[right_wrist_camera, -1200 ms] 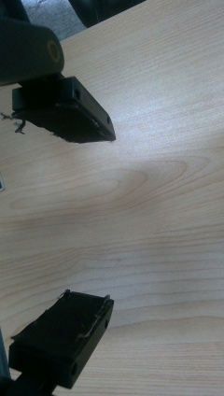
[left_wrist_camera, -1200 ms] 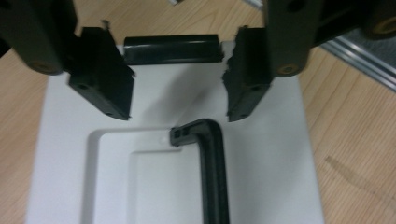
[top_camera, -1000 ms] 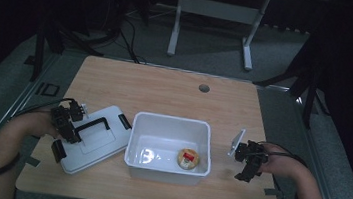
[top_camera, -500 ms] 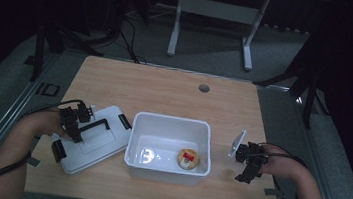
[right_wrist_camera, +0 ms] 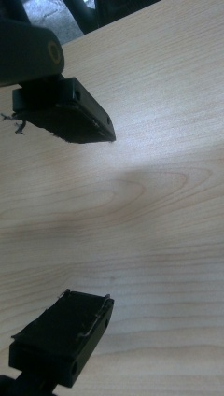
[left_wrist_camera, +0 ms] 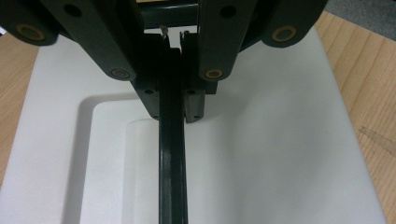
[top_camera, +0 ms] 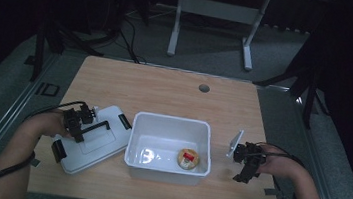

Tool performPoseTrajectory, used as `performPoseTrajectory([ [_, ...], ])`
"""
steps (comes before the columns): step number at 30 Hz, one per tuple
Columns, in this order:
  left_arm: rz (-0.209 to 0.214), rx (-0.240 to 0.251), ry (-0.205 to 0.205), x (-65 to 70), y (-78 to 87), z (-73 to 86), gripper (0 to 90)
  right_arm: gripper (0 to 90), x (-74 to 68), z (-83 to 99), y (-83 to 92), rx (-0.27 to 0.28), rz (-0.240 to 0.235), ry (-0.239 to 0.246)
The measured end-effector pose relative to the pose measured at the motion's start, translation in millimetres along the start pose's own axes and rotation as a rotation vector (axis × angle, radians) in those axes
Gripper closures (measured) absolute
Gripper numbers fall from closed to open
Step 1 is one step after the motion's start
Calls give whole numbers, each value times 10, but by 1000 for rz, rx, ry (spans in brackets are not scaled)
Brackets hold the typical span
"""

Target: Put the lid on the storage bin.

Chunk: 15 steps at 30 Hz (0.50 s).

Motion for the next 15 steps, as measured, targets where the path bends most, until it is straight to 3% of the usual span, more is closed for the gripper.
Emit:
performPoseTrajectory([
  [5, 2, 17, -5, -5, 16, 39, 833, 165, -1, -3, -21, -1, -5, 2],
  [15, 22, 32, -23, 109, 228, 208, 834, 165, 2, -4, -27, -10, -19, -16],
])
Point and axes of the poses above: each handheld gripper's, and its own axes: y roughly backward along the jaws, z roughly out of its underside, x roughly to its right, the point moved 6 cm from there along -y, roughly forward along the jaws, and after that the axes turned 15 degrees about z, right-handed, at the moved point
